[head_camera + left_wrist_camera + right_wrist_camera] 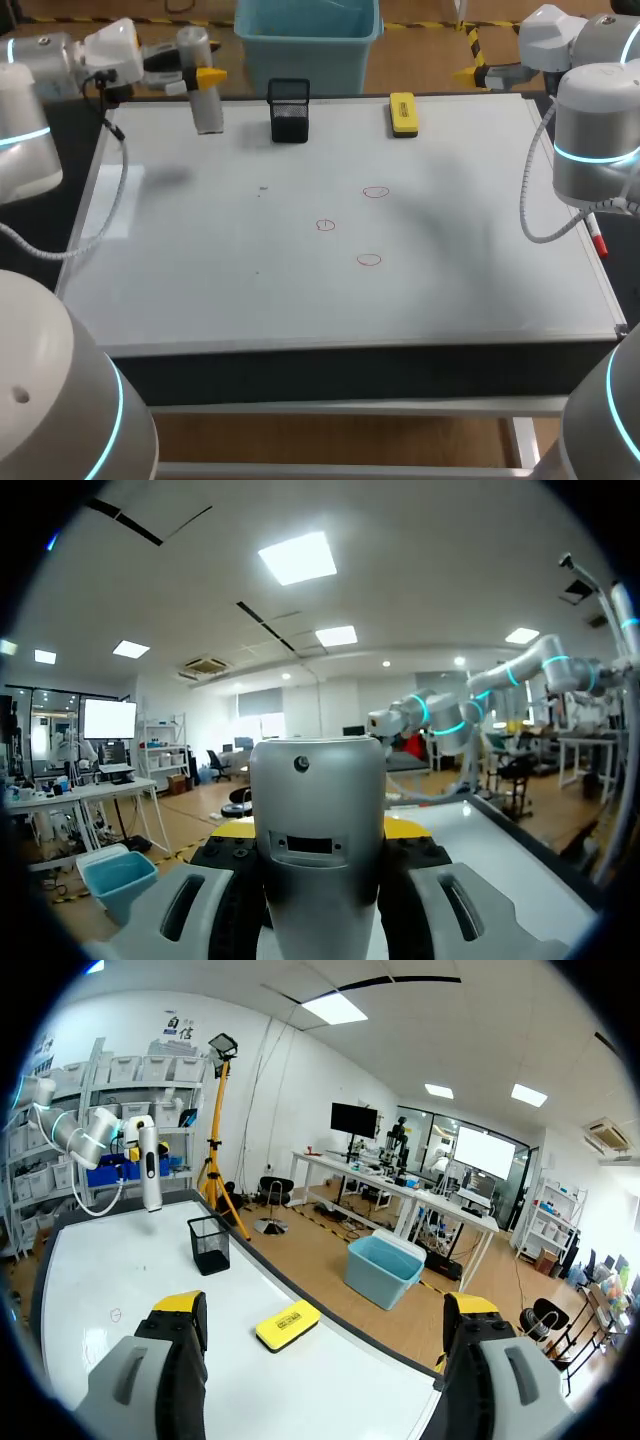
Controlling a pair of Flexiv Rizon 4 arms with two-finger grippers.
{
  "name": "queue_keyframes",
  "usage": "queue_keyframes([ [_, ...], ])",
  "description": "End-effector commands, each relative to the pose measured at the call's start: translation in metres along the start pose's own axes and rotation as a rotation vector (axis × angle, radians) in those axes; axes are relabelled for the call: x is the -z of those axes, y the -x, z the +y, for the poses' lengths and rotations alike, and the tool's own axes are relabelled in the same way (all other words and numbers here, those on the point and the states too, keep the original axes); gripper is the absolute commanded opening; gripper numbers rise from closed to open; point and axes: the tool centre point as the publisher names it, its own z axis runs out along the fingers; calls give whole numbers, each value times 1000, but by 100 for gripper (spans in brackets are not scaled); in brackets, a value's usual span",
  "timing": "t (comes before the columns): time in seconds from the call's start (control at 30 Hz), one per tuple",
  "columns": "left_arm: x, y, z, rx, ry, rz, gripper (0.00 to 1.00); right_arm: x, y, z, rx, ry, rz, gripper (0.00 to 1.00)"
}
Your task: Pick up the inspection probe, press it on each red-marked spot on the whiteboard one by one, put down the probe, pick up the eraser, and wipe off all the red marks.
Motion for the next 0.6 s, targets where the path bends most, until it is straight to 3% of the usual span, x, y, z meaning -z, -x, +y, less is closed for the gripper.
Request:
queue_keyframes([
  [0.03,7,-9,7,-2,-11,-69,0,0,0,0,0,-2,1,100],
  [0.33,16,-10,28,6,-8,-65,0,0,0,0,0,-2,1,100],
  [0.6,17,-10,35,36,17,-87,0,0,0,0,0,-2,1,100],
])
